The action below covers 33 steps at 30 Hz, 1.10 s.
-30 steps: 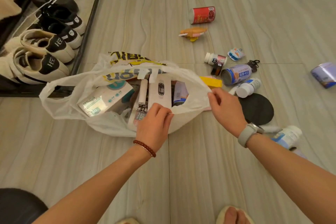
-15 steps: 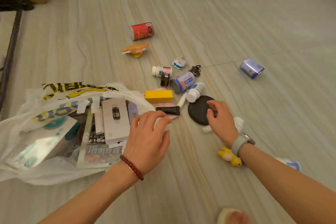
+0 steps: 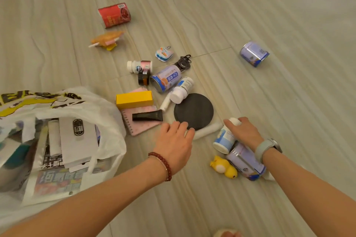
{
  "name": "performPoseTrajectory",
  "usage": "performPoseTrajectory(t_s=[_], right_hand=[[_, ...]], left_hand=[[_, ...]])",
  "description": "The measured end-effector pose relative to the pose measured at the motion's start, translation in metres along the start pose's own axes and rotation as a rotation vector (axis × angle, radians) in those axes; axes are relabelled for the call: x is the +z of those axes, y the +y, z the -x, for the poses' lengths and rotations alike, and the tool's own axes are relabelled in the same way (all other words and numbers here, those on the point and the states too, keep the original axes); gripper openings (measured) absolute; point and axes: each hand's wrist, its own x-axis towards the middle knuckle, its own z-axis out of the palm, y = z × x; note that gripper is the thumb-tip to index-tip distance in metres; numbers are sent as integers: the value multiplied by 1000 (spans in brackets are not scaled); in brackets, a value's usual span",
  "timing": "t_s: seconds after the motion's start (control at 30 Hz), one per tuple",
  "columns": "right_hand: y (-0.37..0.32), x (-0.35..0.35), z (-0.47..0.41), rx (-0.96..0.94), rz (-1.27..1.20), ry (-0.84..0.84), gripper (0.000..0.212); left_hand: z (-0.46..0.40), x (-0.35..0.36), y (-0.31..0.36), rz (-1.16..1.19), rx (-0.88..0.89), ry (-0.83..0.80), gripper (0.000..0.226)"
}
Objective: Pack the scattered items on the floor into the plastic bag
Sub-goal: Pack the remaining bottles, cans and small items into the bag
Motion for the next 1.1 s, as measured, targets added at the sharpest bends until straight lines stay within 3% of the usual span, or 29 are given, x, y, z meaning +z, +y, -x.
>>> performPoseTrajectory(t_s=[0.17,0.3,0.4,0.53,0.77,0.93,1.1], right_hand=[[4,3,-6,-31,-39,-62,51],[0,2,0,-91,-129,-4,41],[-7,-8,5,-176,-344,105,28],[-25,-9,5,-293,-712,135,21],[-84,39,29,-337,-910,-85,14],[-145,75,54,-427,-972,-480,19],[-178,106,93,-542,-955,-661,26]], left_hand=[[-34,44,16,13,90,-60,37],[-48,67,28,-51,96,-74,30],[-51,70,28,-105,106,-35,11],[-39,54,23,-14,8,-83,7],[18,-52,-24,176,-232,-78,31],[88,-101,-70,247,-344,-100,30],[138,-116,-97,483,-647,142,31]])
